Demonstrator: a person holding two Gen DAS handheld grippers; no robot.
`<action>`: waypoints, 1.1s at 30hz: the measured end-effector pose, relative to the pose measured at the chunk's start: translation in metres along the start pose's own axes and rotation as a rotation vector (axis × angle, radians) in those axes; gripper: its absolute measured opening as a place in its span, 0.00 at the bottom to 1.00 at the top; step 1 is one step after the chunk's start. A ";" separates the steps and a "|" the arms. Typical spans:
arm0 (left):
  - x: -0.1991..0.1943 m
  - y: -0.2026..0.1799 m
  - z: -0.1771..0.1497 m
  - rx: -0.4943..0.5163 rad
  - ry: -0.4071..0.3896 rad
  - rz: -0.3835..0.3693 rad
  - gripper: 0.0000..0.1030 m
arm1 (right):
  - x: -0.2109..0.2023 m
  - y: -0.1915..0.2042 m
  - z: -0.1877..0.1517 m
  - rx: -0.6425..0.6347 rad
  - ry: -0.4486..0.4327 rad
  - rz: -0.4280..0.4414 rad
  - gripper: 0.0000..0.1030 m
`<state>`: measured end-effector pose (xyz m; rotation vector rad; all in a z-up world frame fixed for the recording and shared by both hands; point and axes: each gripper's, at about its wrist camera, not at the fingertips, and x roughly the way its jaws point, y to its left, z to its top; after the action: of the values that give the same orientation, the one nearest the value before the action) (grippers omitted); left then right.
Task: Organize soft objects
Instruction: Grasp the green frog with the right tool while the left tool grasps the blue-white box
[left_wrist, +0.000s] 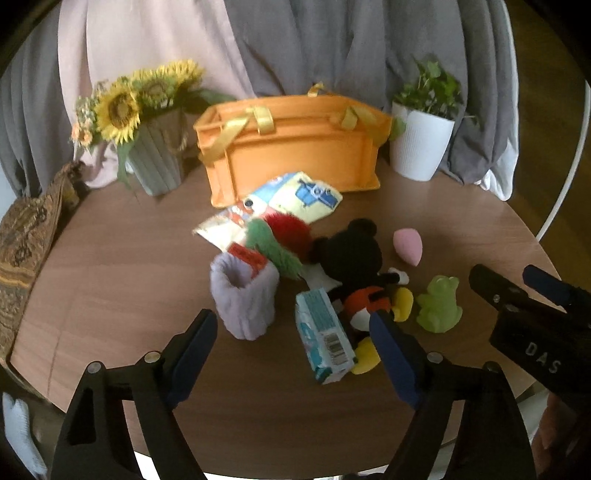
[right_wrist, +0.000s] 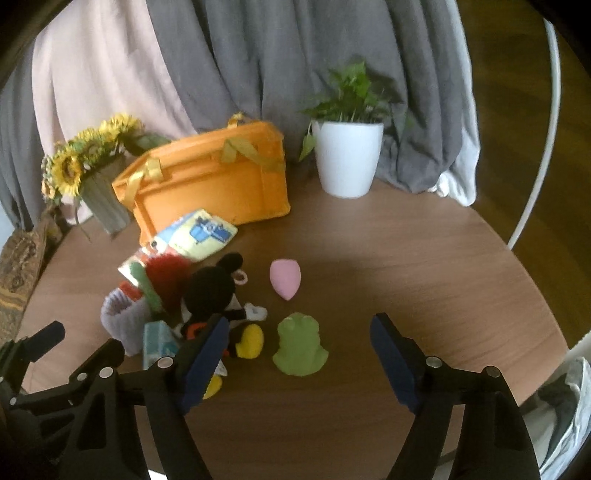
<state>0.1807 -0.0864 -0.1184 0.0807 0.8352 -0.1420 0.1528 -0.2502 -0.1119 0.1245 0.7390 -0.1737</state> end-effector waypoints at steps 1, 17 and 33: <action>0.003 -0.002 -0.001 -0.007 0.008 0.007 0.80 | 0.005 -0.002 0.000 -0.003 0.010 0.003 0.76; 0.045 -0.027 -0.019 -0.134 0.117 0.129 0.59 | 0.071 -0.018 -0.008 -0.098 0.164 0.164 0.65; 0.067 -0.025 -0.024 -0.145 0.145 0.116 0.27 | 0.096 -0.012 -0.014 -0.142 0.213 0.168 0.46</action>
<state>0.2038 -0.1141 -0.1847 0.0035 0.9809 0.0342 0.2108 -0.2704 -0.1874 0.0695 0.9459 0.0537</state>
